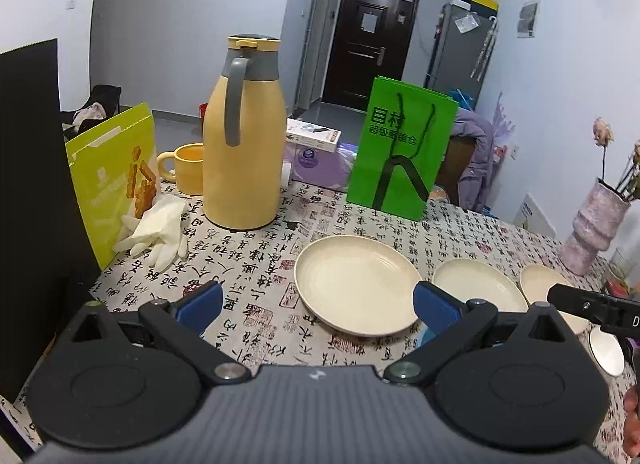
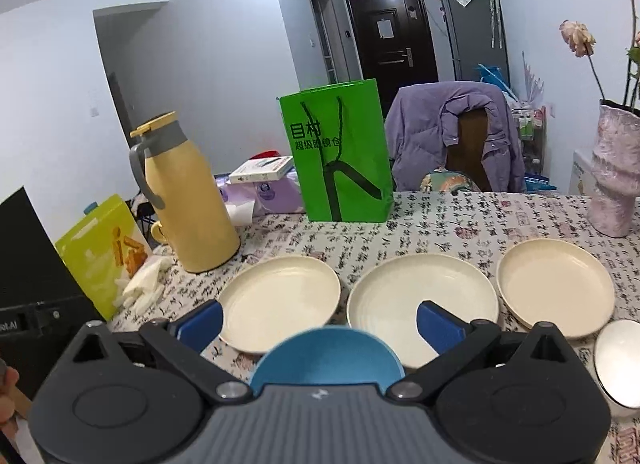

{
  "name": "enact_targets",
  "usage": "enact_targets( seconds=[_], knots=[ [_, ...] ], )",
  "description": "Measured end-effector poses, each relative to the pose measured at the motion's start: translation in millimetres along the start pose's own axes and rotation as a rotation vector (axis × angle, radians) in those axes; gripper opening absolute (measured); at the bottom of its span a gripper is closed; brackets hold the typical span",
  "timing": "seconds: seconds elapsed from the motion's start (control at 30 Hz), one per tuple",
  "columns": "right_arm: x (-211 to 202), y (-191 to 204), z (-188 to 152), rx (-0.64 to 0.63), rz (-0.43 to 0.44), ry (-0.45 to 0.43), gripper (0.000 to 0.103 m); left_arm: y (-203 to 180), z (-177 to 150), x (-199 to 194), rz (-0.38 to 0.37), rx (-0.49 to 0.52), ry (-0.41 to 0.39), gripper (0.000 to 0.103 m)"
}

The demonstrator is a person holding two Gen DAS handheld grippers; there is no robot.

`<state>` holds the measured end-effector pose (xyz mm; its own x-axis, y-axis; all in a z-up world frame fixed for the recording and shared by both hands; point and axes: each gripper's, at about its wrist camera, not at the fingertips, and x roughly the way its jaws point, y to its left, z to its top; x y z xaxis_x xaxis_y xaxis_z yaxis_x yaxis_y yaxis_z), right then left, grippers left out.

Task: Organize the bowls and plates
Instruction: 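Move both tools toward the cream plate beside the yellow thermos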

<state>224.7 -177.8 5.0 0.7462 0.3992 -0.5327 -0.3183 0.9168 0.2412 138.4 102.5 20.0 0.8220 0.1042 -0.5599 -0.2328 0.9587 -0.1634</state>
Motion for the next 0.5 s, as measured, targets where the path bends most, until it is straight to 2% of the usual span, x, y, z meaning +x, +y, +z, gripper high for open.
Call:
enact_targets(
  seconds=[0.23, 0.5],
  knots=[
    [24, 1, 11, -0.042, -0.01, -0.018, 0.103, 2, 8, 20, 0.015, -0.031, -0.002, 0.103],
    [62, -2, 21, -0.029, 0.0, 0.045, 0.103, 4, 20, 45, 0.01, -0.07, -0.011, 0.103]
  ],
)
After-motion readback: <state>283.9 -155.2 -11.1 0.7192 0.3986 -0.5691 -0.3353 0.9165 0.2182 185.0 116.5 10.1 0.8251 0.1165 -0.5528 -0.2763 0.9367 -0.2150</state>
